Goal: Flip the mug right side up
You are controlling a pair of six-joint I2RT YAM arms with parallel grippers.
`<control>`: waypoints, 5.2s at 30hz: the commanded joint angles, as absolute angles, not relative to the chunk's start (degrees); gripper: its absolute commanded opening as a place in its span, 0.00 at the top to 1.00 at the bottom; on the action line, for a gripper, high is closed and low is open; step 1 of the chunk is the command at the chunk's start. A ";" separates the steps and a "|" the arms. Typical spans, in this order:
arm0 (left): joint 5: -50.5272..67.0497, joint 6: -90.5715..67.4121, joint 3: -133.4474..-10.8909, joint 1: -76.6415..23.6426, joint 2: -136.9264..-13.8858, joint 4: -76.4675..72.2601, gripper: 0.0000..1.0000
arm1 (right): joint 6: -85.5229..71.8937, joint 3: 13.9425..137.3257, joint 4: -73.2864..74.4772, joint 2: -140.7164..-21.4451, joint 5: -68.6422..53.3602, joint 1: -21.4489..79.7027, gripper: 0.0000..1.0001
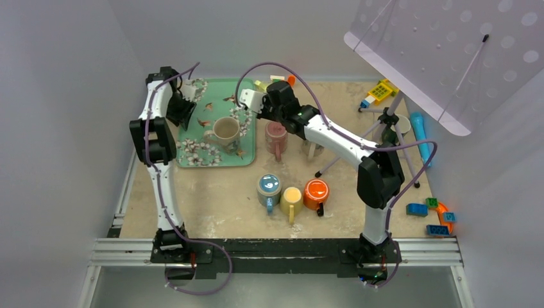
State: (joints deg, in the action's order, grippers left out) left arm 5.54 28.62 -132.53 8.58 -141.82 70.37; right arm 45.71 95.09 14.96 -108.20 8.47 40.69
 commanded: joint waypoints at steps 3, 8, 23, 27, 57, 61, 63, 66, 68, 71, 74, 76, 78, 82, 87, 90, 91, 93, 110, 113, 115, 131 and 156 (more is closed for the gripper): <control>5.01 31.75 -136.78 7.71 -145.86 70.34 0.68 | 46.78 97.09 8.41 -105.94 10.09 40.17 1.00; 6.00 34.35 -137.99 7.73 -147.38 71.12 0.82 | 46.15 99.50 10.18 -107.05 10.44 40.24 1.00; -3.65 45.90 -111.02 10.92 -133.96 59.28 1.00 | 45.70 96.41 10.73 -103.22 10.40 41.30 1.00; -4.15 47.71 -101.90 12.90 -129.63 53.45 1.00 | 45.79 97.09 11.50 -103.71 9.71 42.55 1.00; 8.77 42.34 -79.49 20.30 -99.69 50.73 0.50 | 58.57 103.88 29.21 -105.93 -6.47 51.42 1.00; 25.99 39.33 -85.99 20.29 -90.85 54.96 0.47 | 60.18 104.76 32.94 -106.12 -9.48 51.50 1.00; 39.08 39.41 -86.42 19.95 -85.36 55.85 0.45 | 59.88 104.08 32.61 -105.57 -11.59 51.52 1.00; 51.46 38.69 -84.15 16.23 -77.94 54.50 0.43 | 58.79 103.37 31.44 -104.38 -14.95 51.52 1.00; 55.59 38.54 -83.33 12.71 -74.85 54.48 0.43 | 57.84 103.86 31.61 -104.24 -17.21 51.55 1.00; 64.35 40.33 -82.94 9.48 -72.65 57.04 0.40 | 56.49 104.79 32.19 -104.12 -19.75 51.55 1.00; 70.42 42.20 -80.78 8.04 -71.75 57.15 0.36 | 55.95 104.58 32.28 -103.40 -21.80 51.50 1.00; 68.56 42.24 -78.45 6.00 -70.97 53.93 0.34 | 55.47 103.94 31.69 -102.54 -22.41 51.50 1.00; 64.41 42.40 -76.40 3.50 -69.83 51.13 0.34 | 55.22 103.13 30.69 -101.65 -23.90 51.51 1.00; 59.80 46.23 -74.48 1.63 -69.28 49.41 0.37 | 55.16 102.32 30.07 -100.28 -25.54 51.48 1.00; 59.83 49.64 -75.93 1.20 -70.98 52.58 0.55 | 55.47 102.57 30.10 -99.69 -27.96 51.57 1.00; 59.72 52.11 -75.05 -1.20 -70.52 53.96 0.59 | 55.49 103.35 30.35 -100.35 -28.47 51.57 1.00; 59.30 52.37 -74.65 -1.99 -70.28 53.73 0.59 | 55.46 103.83 30.66 -100.74 -28.41 51.61 1.00; 59.01 51.58 -74.26 -2.53 -70.14 52.38 0.60 | 55.91 105.34 32.26 -101.77 -28.40 51.60 1.00; 60.29 33.49 -73.40 9.04 -80.87 28.48 1.00 | 19.84 97.75 5.91 -94.29 -23.59 42.54 0.25; 62.28 34.10 -70.57 9.02 -79.17 26.21 1.00 | -0.86 98.48 -2.12 -96.72 -28.26 36.34 0.23; 62.71 33.59 -69.21 9.03 -77.97 24.53 1.00 | -3.69 103.20 1.37 -101.25 -27.43 35.95 0.14; 66.01 32.80 -65.34 8.96 -73.84 18.77 1.00 | -5.76 115.75 13.13 -119.92 -34.81 39.78 0.25; 47.07 30.14 -69.98 12.25 -81.15 23.47 0.00 | 1.14 134.29 14.00 -136.17 -7.55 44.40 1.00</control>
State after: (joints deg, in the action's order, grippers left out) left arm 48.29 30.61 -67.68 11.46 -82.54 23.70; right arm 2.02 127.35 19.79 -136.38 -9.56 44.93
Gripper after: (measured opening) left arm 0.997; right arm 0.029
